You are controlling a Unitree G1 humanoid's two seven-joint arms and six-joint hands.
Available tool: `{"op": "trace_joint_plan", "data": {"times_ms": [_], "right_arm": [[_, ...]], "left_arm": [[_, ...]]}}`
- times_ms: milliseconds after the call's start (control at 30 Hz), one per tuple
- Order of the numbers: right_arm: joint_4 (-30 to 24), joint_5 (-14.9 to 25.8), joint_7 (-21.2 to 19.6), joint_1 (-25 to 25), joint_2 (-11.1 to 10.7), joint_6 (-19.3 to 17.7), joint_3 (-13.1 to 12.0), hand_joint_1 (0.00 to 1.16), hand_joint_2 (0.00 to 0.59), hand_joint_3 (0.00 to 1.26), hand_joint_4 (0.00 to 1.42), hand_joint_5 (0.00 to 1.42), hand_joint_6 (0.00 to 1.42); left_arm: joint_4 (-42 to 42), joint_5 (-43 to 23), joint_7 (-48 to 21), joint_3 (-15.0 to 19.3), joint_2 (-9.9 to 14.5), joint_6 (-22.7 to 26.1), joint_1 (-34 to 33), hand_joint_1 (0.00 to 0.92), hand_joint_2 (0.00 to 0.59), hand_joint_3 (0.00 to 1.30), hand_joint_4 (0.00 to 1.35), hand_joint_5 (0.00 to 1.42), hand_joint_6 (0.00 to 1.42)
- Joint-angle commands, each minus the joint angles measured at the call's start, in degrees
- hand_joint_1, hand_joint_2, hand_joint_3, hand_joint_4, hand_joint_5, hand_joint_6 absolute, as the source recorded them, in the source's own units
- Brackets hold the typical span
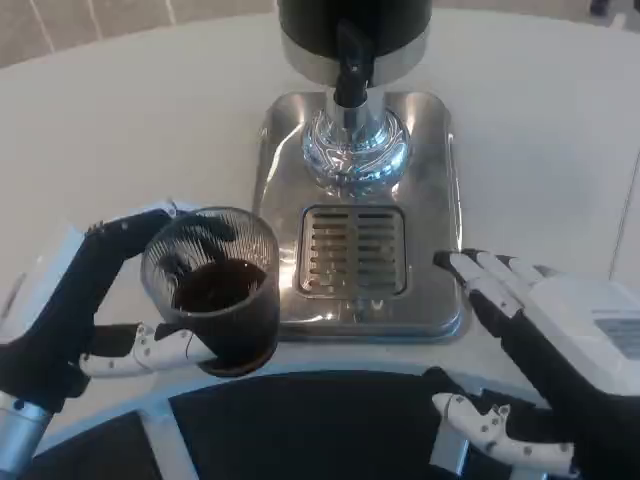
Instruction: Grasp the cup under the faucet to collect the drink, then remove the cup.
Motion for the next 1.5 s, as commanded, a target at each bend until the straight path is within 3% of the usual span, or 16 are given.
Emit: {"op": "trace_joint_plan", "data": {"times_ms": [33, 367, 733, 1033, 1500], "right_arm": [[0.56, -2.62, 0.55, 0.3, -0.44, -1.02, 3.66, 0.34, 0.46, 0.0, 0.0, 0.0, 0.0], [1.42, -6.88, 1.03, 1.75, -0.18, -1.53, 8.4, 0.33, 0.466, 0.0, 0.0, 0.0, 0.0], [1.76, -9.08, 1.62, 2.6, 0.1, -1.78, 10.86, 0.32, 0.469, 0.0, 0.0, 0.0, 0.0], [0.31, -10.44, 2.06, 4.62, 1.14, -2.43, 12.0, 0.32, 0.468, 0.0, 0.0, 0.0, 0.0], [0.97, -10.76, 2.38, 3.77, 1.67, -2.28, 11.51, 0.32, 0.464, 0.0, 0.0, 0.0, 0.0]], "left_arm": [[-3.25, -2.99, -1.08, 1.3, 0.5, -3.21, 2.16, 0.592, 0.01, 0.98, 1.16, 1.4, 0.81], [-5.47, -5.06, -3.8, 1.55, 0.46, -4.83, 6.05, 0.598, 0.005, 0.98, 1.16, 1.39, 0.81], [-6.24, -5.94, -6.03, 2.05, 0.68, -6.82, 8.05, 0.601, 0.0, 0.98, 1.16, 1.39, 0.78], [-6.25, -6.44, -7.52, 1.91, 0.18, -7.16, 8.2, 0.601, 0.0, 0.98, 1.16, 1.39, 0.78], [-5.99, -6.55, -7.98, 1.77, -0.27, -6.86, 7.72, 0.601, 0.0, 0.98, 1.16, 1.39, 0.77]]}}
